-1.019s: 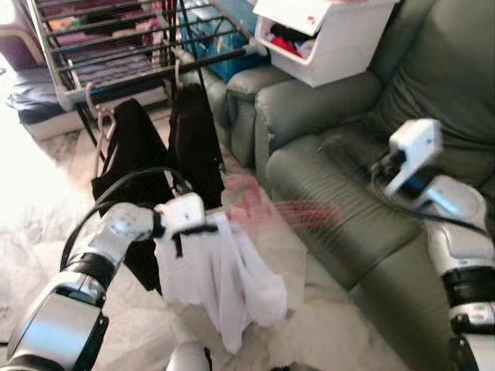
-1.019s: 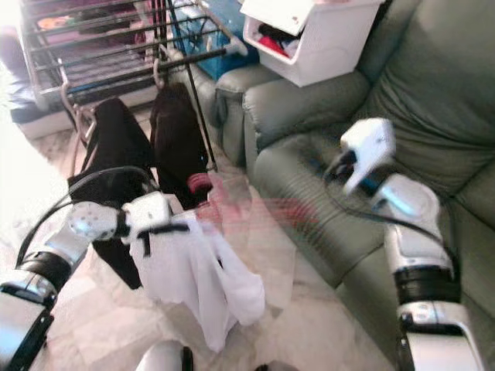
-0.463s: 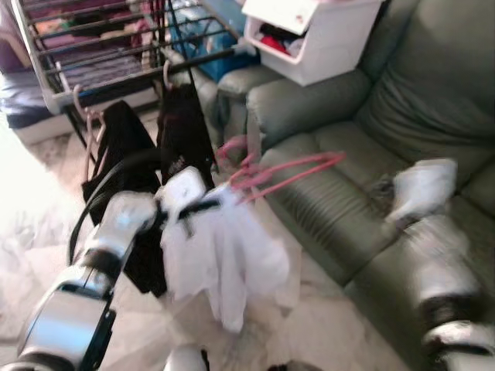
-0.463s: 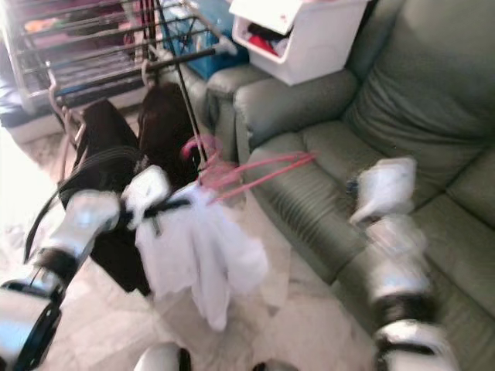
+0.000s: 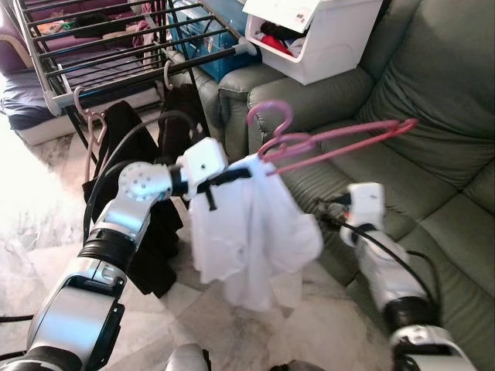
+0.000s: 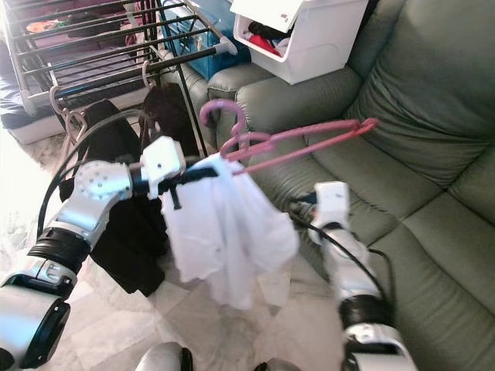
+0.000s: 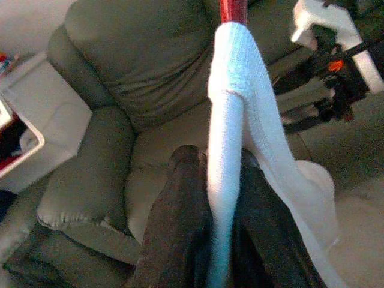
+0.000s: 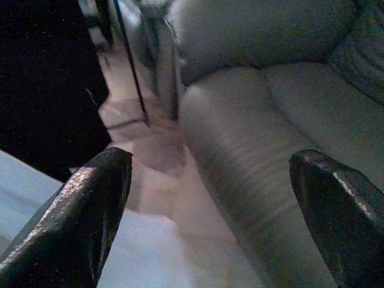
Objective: Hang hanger
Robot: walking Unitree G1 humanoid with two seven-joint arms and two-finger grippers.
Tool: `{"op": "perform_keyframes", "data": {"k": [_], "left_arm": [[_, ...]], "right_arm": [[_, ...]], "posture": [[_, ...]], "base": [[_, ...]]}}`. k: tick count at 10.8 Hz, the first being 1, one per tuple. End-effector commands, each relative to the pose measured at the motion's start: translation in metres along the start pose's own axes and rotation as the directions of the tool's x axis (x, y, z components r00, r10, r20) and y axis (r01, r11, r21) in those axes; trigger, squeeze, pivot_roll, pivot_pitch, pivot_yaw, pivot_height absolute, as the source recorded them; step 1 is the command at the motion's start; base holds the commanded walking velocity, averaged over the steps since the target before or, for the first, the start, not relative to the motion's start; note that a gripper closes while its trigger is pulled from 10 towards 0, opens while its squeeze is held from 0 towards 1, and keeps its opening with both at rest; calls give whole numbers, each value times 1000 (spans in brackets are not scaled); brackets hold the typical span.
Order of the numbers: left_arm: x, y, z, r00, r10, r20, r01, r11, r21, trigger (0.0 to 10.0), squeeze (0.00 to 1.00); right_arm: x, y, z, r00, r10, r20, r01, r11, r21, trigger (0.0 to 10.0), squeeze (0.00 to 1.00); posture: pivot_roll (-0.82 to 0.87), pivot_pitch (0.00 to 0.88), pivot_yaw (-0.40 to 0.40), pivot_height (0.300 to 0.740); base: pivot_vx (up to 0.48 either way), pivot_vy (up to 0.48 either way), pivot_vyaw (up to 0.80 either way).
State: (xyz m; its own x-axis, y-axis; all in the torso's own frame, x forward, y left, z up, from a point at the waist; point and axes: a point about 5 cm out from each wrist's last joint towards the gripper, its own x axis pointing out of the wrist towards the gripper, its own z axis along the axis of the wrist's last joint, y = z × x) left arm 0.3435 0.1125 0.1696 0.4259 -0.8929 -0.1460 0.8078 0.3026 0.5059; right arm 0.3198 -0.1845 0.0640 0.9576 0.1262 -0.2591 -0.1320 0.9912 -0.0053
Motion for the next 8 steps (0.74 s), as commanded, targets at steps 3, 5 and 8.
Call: {"op": "perform_keyframes", "data": {"k": [3, 5, 8], "left_arm": [[2, -4, 3, 1000, -23, 0, 23, 999, 23, 0, 0], [3, -6, 4, 1000, -25, -1, 25, 999, 26, 0, 0], [-2, -5, -10, 998, -1, -59, 2, 1000, 12, 0, 0]], "right_arm": [[1, 36, 24, 959, 268, 89, -270, 963, 6, 10000, 0], [-8, 37, 31, 899, 422, 118, -427, 904, 23, 10000, 0], [-16, 19, 28, 901, 429, 69, -419, 899, -131, 10000, 0]], "posture": [[-57, 0, 6, 740], [-62, 0, 3, 740], [-64, 0, 4, 740]], "base": [[0, 0, 0], [0, 0, 0], [0, 0, 0]]}}
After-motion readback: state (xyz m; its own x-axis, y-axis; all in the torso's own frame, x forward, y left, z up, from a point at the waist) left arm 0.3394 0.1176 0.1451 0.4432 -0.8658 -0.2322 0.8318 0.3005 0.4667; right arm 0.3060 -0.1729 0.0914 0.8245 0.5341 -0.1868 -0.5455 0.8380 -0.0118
